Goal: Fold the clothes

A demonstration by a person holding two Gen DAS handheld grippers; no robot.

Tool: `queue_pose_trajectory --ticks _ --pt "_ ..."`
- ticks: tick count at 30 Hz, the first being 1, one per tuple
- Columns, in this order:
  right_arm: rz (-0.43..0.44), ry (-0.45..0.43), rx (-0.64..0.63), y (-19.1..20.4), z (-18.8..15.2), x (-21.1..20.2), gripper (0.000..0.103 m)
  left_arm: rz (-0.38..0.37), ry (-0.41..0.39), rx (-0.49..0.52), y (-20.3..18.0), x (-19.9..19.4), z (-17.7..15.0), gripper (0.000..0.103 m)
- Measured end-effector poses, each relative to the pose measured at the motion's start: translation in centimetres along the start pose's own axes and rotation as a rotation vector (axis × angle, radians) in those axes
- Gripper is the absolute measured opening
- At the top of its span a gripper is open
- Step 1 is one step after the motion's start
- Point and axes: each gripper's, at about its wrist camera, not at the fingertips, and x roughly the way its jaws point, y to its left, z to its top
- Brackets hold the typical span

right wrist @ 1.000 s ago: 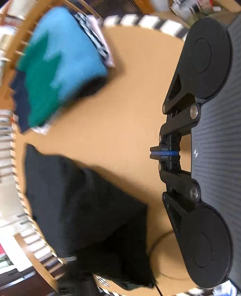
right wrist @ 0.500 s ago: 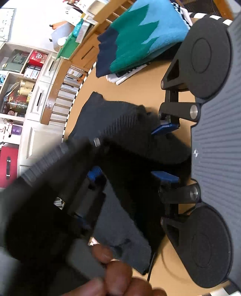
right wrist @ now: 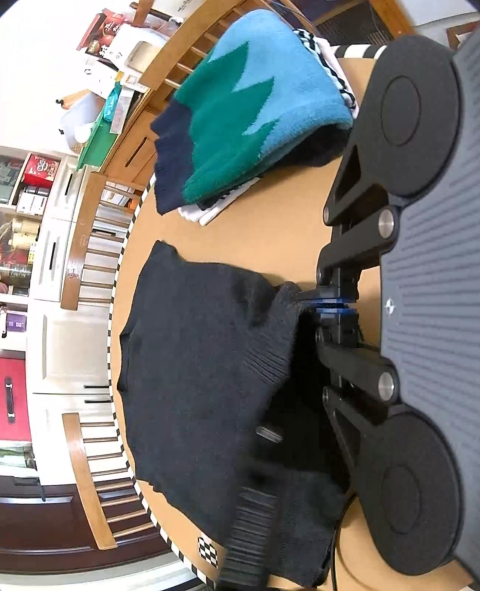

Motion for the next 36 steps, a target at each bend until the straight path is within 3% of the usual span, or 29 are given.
queue_pose_trajectory --ticks 4,7,10,14,20,23,27,31,36 --pt "0.041 0.022 0.044 -0.9 0.7 -0.2 0.002 0.154 -0.074 0.117 -0.4 -1.7 -4.0 0.046" --pt "0.066 0.032 0.072 -1.5 1.3 -0.2 0.002 0.272 -0.13 0.142 -0.8 -2.0 -6.2 0.047" --pt "0.104 0.049 0.112 -1.6 1.8 -1.5 0.002 0.334 -0.176 0.148 -1.5 -1.9 -7.5 0.048" --pt "0.169 0.064 0.189 -2.4 3.1 -2.9 0.002 0.455 -0.241 0.227 -3.0 -1.2 -8.5 0.056" --pt "0.235 0.025 0.217 -2.9 5.6 -4.7 0.002 0.5 -0.301 0.298 -4.8 -0.8 -8.7 0.063" --pt "0.255 0.005 0.222 -3.0 6.5 -5.1 0.002 0.508 -0.3 0.268 -4.8 -0.5 -8.3 0.063" --pt "0.24 -0.007 0.202 -3.0 6.6 -5.2 0.002 0.564 -0.346 0.156 -3.5 -1.6 -7.4 0.064" --pt "0.249 0.013 0.217 -3.6 6.4 -5.0 0.002 0.748 -0.327 0.145 -1.9 -1.8 -7.4 0.07" --pt "0.256 0.017 0.221 -3.9 6.5 -5.0 0.002 0.921 -0.292 0.146 -0.6 -2.7 -8.1 0.088"
